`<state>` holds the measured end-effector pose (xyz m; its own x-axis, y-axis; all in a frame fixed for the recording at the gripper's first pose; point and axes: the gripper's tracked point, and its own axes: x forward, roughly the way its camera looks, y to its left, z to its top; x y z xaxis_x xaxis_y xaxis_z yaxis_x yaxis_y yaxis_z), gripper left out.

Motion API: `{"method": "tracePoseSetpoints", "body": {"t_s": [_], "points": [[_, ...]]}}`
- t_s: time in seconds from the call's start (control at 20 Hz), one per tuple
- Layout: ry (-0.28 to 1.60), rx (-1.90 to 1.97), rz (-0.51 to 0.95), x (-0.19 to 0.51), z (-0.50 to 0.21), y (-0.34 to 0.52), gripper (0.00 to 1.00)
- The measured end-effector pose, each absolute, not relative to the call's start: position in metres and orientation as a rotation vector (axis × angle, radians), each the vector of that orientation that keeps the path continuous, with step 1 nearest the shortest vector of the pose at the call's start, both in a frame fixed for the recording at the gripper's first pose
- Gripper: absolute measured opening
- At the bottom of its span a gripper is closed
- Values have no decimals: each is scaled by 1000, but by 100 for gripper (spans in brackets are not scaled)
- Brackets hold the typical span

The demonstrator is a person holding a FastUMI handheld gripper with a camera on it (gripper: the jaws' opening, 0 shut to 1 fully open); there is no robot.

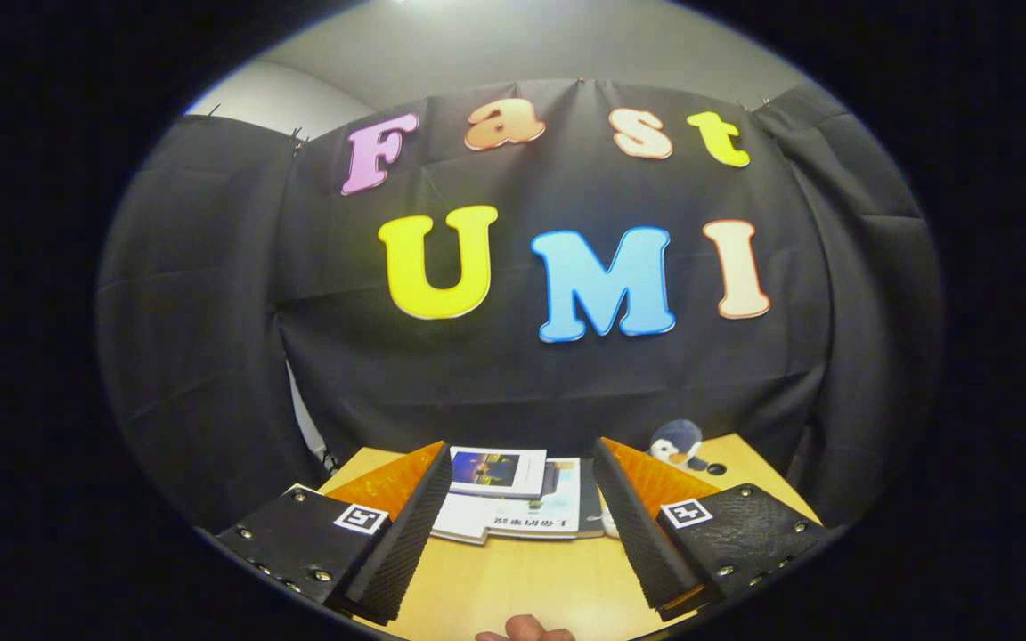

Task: Open the storage box then place both shoes into the box .Put the left shoe in first, then the right shoe, with the right side of both shoes facing outward in a uniform manner.

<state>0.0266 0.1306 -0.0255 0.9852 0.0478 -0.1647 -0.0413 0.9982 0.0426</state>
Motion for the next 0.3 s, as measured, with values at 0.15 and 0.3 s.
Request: {"method": "tracePoseSetpoints", "body": {"t_s": [0.15,0.3], "points": [[90,33,-1,24,-1,89,96],[59,40,-23,26,8,56,96]]}}
